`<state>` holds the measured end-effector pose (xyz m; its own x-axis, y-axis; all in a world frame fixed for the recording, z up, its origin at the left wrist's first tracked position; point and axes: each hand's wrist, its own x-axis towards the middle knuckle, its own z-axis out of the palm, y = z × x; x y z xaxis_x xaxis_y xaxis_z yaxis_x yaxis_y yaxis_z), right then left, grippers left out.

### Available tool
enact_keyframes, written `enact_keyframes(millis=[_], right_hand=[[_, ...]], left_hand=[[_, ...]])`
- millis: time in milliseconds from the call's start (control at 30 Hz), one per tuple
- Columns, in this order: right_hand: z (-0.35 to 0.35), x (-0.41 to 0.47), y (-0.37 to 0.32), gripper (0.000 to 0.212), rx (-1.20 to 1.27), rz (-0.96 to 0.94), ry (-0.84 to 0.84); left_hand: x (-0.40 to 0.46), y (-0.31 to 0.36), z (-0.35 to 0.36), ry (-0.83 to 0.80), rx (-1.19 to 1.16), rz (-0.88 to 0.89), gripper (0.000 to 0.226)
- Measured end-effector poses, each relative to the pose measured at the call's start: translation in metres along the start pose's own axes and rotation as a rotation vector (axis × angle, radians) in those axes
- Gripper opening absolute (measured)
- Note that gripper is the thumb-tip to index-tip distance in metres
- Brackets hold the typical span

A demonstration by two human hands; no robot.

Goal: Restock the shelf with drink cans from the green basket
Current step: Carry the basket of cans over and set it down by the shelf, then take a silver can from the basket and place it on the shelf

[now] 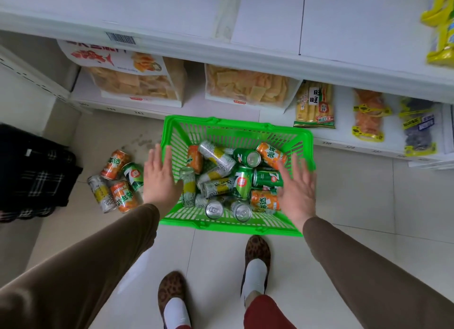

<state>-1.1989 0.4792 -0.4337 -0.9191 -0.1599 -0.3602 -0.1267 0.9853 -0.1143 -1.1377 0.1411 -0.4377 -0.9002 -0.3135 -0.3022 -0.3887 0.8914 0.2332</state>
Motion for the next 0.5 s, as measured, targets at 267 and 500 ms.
enact_keyframes(millis=[267,500], right_hand=[[0.055,-0.021,-0.074,0.069,0.317,-0.036,-0.46],[0.077,-0.021,-0.09,0.069,0.3,0.098,-0.499]], left_hand=[[-0.035,0.061,0.051,-0.332,-0.234,0.148,0.079],[-0.034,0.075,0.075,-0.372,-0.063,0.153,0.057]])
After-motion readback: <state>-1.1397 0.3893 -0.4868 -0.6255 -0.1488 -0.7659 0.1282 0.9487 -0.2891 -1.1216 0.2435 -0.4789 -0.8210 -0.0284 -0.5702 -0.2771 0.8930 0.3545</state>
